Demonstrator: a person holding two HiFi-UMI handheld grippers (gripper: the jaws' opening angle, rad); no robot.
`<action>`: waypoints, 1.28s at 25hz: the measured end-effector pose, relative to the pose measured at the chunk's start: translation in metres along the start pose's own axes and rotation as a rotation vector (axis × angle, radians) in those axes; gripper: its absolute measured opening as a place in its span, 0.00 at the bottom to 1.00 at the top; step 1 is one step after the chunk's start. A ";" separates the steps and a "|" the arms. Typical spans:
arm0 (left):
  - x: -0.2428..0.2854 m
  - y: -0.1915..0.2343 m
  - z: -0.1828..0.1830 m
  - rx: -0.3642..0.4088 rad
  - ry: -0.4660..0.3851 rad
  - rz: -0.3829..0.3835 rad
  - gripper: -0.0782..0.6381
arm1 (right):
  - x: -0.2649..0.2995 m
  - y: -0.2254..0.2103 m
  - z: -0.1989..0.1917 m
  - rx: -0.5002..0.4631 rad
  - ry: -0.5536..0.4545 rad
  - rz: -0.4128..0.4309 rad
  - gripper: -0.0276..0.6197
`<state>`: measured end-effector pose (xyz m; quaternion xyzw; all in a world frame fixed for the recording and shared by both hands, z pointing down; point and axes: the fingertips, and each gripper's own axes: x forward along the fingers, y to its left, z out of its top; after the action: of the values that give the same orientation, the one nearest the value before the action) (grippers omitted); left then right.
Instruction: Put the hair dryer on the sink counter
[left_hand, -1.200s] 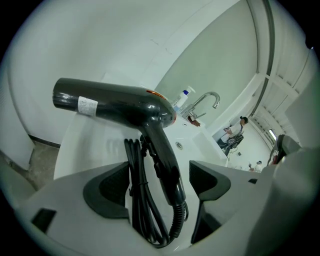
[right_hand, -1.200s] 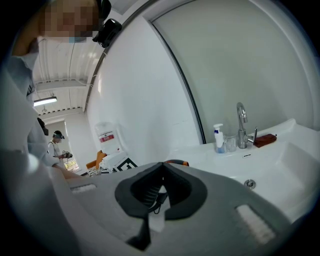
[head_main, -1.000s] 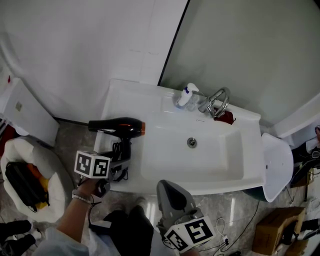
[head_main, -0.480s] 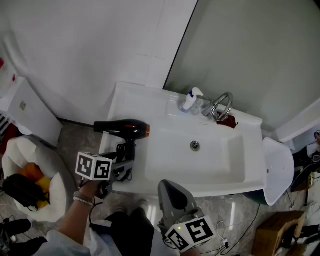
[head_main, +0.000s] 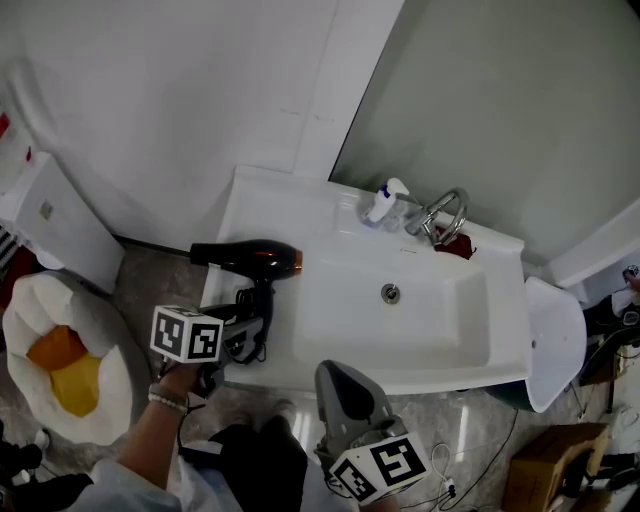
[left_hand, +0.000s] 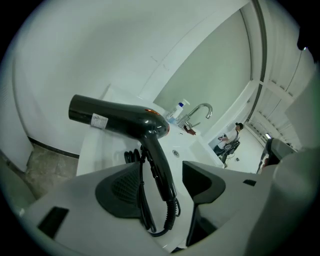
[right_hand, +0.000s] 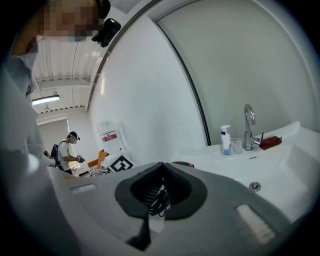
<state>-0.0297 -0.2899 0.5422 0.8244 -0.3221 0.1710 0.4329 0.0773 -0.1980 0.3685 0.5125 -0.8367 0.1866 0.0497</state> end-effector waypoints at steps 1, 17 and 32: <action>-0.002 0.000 0.002 0.000 -0.013 0.003 0.47 | 0.000 0.000 0.000 0.000 0.000 -0.002 0.04; -0.052 -0.046 0.043 0.152 -0.196 0.003 0.12 | -0.005 0.014 0.011 -0.035 -0.028 -0.021 0.04; -0.134 -0.123 0.049 0.291 -0.349 -0.094 0.12 | -0.023 0.038 0.022 -0.053 -0.084 -0.071 0.04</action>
<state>-0.0442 -0.2278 0.3649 0.9093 -0.3250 0.0502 0.2548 0.0574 -0.1710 0.3320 0.5475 -0.8241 0.1408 0.0348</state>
